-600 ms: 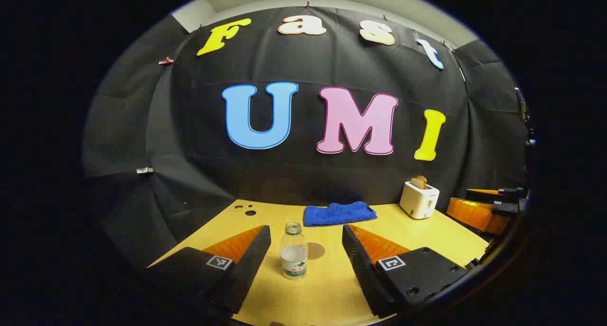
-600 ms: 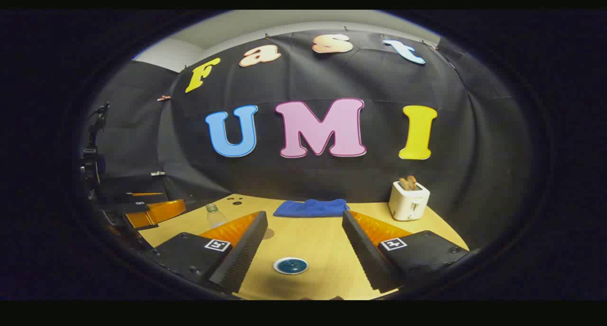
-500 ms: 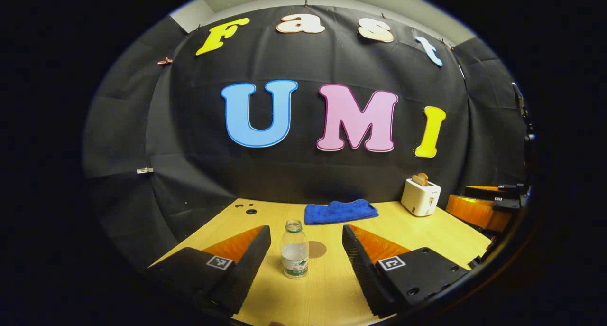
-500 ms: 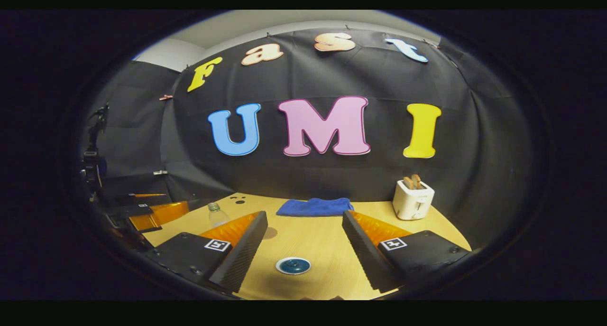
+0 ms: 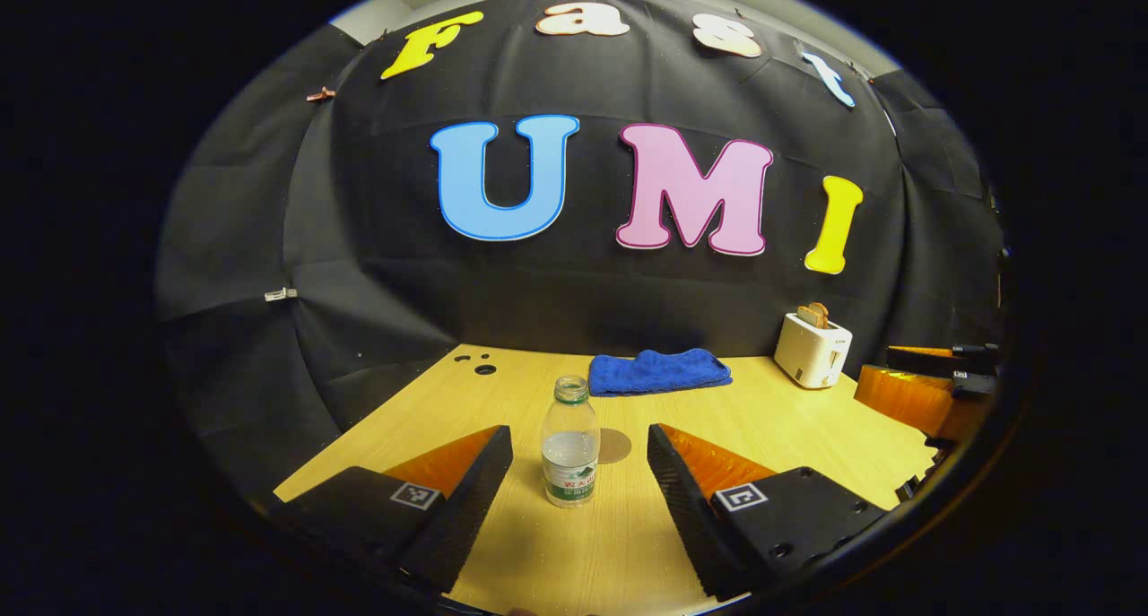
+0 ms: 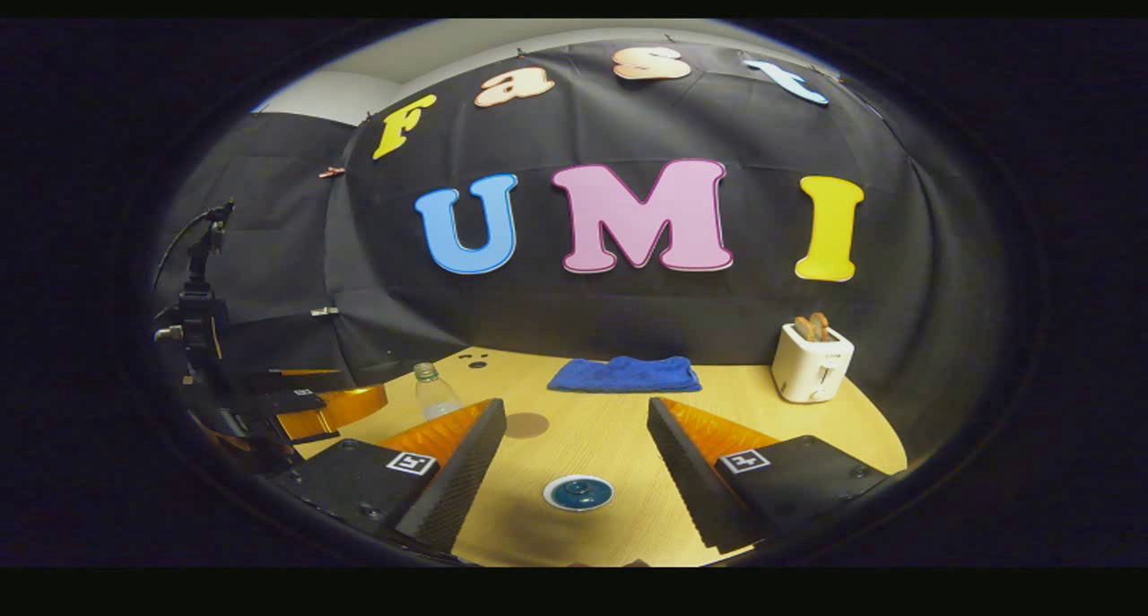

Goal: Open the teacup lid with one hand, grasp the water bottle and pour water into the teacup with the other hand; after pouring, place the water bottle on the coaster and then close the teacup lid.

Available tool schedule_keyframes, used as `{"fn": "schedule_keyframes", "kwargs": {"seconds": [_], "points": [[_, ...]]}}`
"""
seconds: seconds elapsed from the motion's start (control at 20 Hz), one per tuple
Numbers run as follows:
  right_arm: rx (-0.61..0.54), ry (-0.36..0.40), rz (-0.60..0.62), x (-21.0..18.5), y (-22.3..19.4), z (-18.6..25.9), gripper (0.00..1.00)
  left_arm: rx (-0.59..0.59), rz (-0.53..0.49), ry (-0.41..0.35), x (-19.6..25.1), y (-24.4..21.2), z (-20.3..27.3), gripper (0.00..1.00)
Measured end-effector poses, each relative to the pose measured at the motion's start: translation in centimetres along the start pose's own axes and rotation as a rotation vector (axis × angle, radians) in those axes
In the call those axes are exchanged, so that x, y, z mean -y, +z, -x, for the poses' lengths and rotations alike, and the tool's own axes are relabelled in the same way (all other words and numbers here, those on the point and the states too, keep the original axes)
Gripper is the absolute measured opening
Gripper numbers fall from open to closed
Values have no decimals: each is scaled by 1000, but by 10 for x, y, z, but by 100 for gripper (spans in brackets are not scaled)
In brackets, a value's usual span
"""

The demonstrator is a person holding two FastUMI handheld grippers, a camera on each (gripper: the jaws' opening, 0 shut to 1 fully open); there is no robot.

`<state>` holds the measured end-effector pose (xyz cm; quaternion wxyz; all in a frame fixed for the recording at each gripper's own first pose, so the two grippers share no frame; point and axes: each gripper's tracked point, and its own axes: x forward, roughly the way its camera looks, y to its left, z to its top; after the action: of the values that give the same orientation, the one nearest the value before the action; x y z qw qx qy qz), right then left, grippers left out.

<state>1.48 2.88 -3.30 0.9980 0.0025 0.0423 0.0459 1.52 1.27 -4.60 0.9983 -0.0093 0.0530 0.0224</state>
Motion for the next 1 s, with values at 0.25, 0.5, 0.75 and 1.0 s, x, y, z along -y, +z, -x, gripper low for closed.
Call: {"fn": "schedule_keyframes", "kwargs": {"seconds": [0.25,0.5,0.75,1.0], "points": [[-16,14,-1,-5,-5,-4,98,-5,-8,3,0,0,-6,95],[-41,21,4,-3,-14,-11,98,-20,-14,12,-2,-10,-15,95],[-92,28,28,1,-39,-23,98,-45,6,32,-10,-32,-34,95],[-125,29,67,-2,-73,-40,98,-76,-4,36,-17,-58,-52,95]]}}
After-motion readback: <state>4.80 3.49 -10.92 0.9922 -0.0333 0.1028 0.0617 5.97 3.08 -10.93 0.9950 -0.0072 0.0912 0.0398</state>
